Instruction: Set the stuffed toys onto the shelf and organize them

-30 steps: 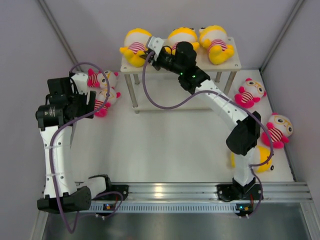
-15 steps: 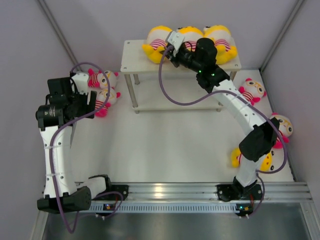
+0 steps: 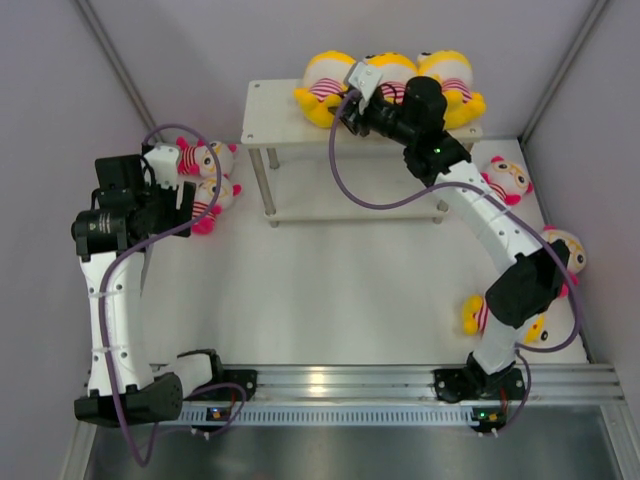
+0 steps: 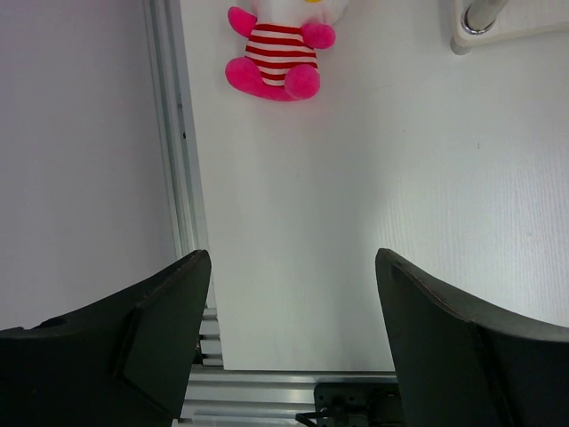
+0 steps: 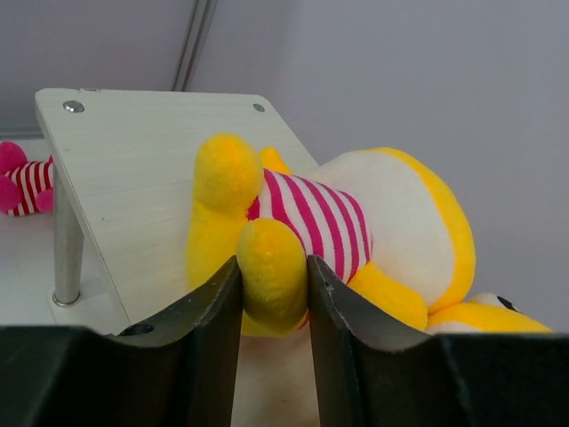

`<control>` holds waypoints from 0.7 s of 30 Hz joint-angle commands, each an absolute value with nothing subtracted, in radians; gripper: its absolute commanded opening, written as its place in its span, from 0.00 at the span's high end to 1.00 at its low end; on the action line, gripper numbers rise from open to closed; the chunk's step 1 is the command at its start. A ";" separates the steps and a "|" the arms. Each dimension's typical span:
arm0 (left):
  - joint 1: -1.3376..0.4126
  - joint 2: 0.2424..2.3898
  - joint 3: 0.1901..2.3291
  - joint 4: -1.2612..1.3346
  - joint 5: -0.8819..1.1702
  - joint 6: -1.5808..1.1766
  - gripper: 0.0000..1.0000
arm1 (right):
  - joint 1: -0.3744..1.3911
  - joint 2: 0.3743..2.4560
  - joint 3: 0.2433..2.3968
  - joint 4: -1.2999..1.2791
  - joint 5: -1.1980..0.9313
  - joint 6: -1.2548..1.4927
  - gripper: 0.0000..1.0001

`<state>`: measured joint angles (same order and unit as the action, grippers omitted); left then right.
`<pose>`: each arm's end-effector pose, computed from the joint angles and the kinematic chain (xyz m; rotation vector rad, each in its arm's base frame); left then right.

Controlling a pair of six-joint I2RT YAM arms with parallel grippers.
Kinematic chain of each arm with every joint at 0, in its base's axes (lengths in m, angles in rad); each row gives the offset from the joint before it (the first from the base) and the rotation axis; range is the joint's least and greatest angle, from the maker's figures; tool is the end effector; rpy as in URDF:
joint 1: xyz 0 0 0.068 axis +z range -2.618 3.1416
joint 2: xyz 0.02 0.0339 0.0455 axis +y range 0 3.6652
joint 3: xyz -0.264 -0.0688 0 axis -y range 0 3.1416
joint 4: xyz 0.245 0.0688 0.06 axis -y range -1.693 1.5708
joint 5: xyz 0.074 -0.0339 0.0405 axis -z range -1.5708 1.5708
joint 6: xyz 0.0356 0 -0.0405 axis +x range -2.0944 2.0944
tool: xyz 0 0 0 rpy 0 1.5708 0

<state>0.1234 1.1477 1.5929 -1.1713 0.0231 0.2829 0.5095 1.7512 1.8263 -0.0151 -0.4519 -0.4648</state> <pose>0.1875 0.0224 0.4411 0.1954 2.2952 0.1828 0.3530 0.2150 0.4578 -1.0154 1.1425 0.3765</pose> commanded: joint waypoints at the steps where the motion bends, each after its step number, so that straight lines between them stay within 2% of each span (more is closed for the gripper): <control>1: 0.123 1.126 1.586 -1.134 0.040 0.285 0.20 | 0.497 1.689 1.832 0.017 -0.485 -0.442 0.65; 8: 0.123 1.123 1.577 -1.134 0.048 0.295 0.19 | 0.499 1.620 1.810 0.072 -0.537 -0.381 0.36; 9: 0.124 1.123 1.577 -1.135 0.054 0.295 0.19 | 0.500 1.612 1.807 0.078 -0.546 -0.374 0.28; 15: 0.123 1.126 1.571 -1.137 0.084 0.293 0.19 | 0.537 1.508 1.821 0.063 -0.499 -0.338 0.01; 19: 0.123 1.124 1.546 -1.137 0.098 0.299 0.19 | 0.554 1.398 1.839 -0.067 -0.297 -0.236 0.01; 21: 0.124 1.124 1.531 -1.135 0.101 0.301 0.19 | 0.552 1.309 1.790 -0.179 -0.065 -0.183 0.01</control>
